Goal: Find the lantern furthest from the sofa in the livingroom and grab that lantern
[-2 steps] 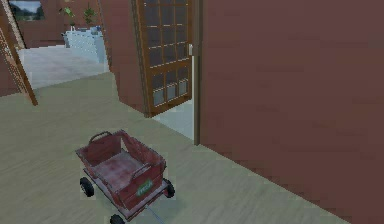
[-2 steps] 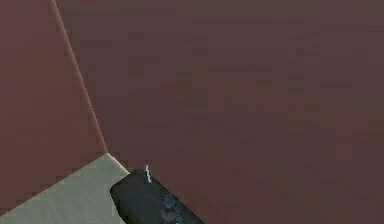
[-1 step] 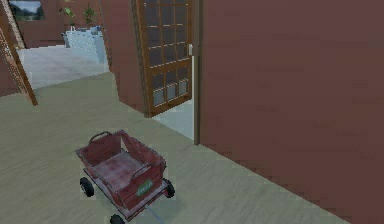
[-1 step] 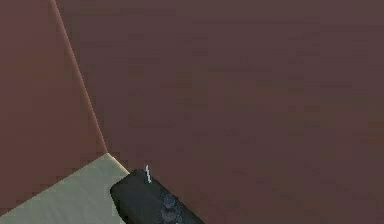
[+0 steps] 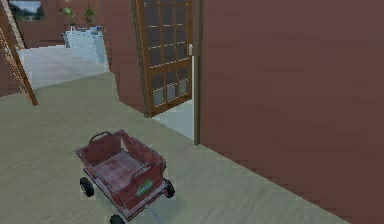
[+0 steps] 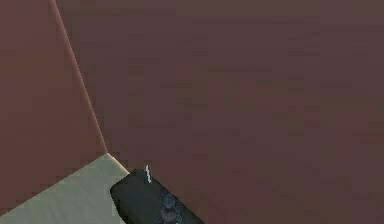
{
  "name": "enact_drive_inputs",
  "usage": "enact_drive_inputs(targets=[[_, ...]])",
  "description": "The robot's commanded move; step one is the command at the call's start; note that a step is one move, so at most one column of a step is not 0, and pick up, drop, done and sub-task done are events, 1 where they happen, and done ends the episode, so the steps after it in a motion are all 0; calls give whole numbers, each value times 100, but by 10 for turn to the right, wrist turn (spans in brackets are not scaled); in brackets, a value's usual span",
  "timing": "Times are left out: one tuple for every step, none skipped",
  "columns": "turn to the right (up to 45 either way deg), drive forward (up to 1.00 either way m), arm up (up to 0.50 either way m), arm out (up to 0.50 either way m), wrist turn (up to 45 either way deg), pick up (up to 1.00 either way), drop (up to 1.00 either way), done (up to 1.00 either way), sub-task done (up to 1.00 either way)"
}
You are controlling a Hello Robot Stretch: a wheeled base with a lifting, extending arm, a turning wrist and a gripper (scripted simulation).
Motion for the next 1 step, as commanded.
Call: enact_drive_inputs(targets=[[0, 0, 0, 16, 0, 0, 0, 0, 0]])
